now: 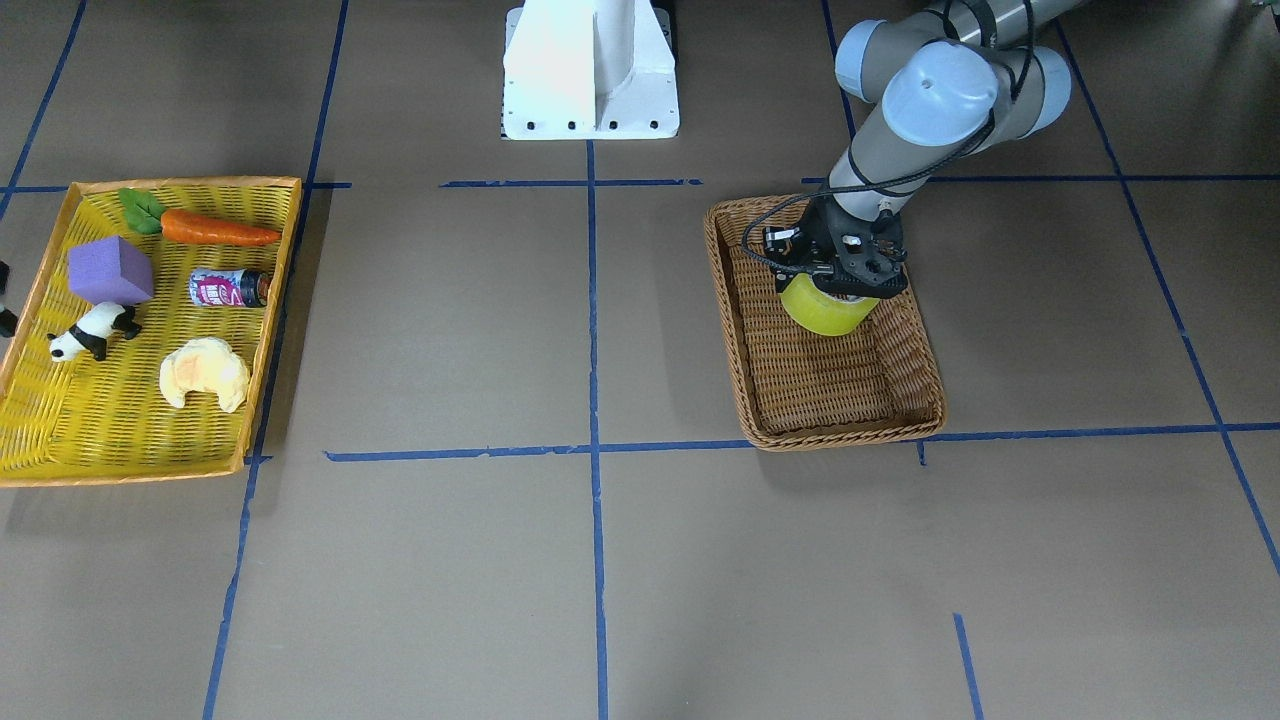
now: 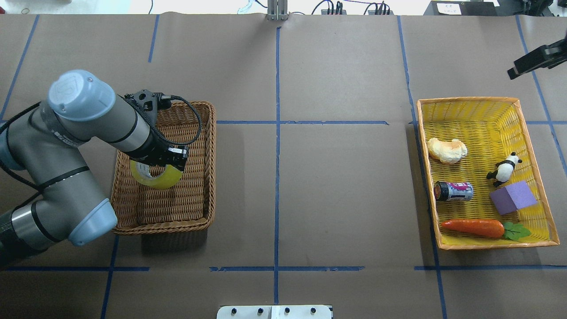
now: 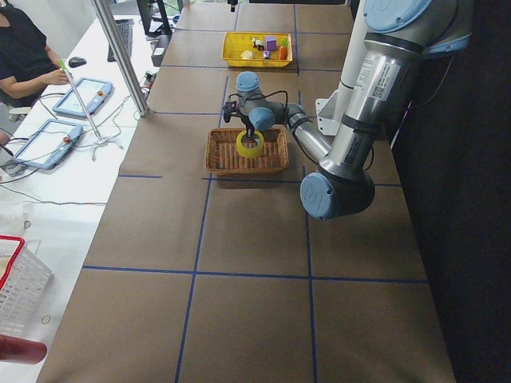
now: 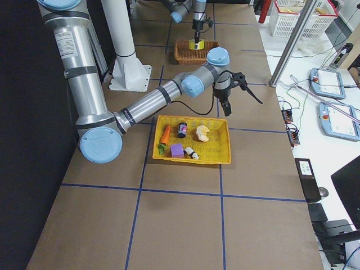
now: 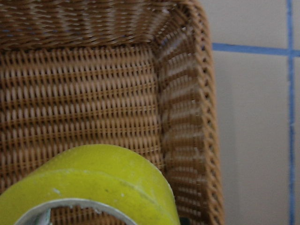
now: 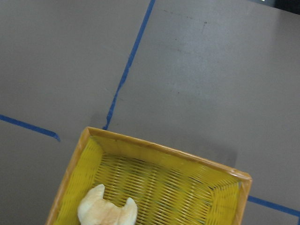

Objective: Move tape to another basket

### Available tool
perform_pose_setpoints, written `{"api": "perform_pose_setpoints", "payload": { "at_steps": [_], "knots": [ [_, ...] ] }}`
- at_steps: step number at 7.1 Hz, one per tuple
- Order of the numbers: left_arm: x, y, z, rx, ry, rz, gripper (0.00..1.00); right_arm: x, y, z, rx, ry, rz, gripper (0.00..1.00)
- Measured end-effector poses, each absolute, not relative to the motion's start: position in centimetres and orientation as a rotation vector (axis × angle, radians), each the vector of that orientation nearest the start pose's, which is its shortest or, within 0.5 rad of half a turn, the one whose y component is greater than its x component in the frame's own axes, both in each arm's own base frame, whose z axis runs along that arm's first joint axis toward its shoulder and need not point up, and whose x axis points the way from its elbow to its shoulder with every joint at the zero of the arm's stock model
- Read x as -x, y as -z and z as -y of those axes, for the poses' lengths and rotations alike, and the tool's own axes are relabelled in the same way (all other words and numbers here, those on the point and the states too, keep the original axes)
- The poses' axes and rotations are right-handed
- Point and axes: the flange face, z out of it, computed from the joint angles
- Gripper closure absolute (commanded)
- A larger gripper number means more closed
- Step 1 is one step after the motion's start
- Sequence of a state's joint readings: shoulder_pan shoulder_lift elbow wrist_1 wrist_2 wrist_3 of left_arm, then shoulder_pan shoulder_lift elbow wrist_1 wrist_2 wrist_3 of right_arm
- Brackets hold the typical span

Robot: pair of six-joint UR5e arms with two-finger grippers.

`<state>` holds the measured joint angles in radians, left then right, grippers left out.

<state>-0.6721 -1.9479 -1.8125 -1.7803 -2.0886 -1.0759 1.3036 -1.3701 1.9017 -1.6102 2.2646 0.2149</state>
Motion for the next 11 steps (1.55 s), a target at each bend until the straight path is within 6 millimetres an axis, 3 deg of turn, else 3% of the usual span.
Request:
{"api": "perform_pose_setpoints", "payload": {
  "at_steps": [1,3,5,8,10,11],
  "knots": [
    [-43.0,-31.5,43.9,-0.048,-0.065,-0.925,0.01,6.1,-41.0,54.5,-0.284,0.247,0.755,0.0],
    [-43.1,-31.4,43.7,-0.066,-0.067,-0.913,0.0,3.2,-44.0,53.4,-0.264,0.273,0.73,0.0],
    [-40.5,-30.4,44.7,-0.093,-0.054,-0.9,0.0,1.0,-47.7,52.6,-0.239,0.304,0.71,0.0],
    [-32.1,-27.9,46.8,-0.134,-0.116,-0.816,0.0,-2.9,-53.2,50.3,-0.183,0.256,0.697,0.0],
    [-25.4,-29.2,49.8,-0.156,-0.152,-0.818,0.0,-5.0,-58.1,47.1,-0.111,0.201,0.709,0.0],
    [-21.8,-31.3,51.0,-0.171,-0.169,-0.797,0.0,-5.2,-59.7,46.3,-0.081,0.181,0.741,0.0]
  ]
}}
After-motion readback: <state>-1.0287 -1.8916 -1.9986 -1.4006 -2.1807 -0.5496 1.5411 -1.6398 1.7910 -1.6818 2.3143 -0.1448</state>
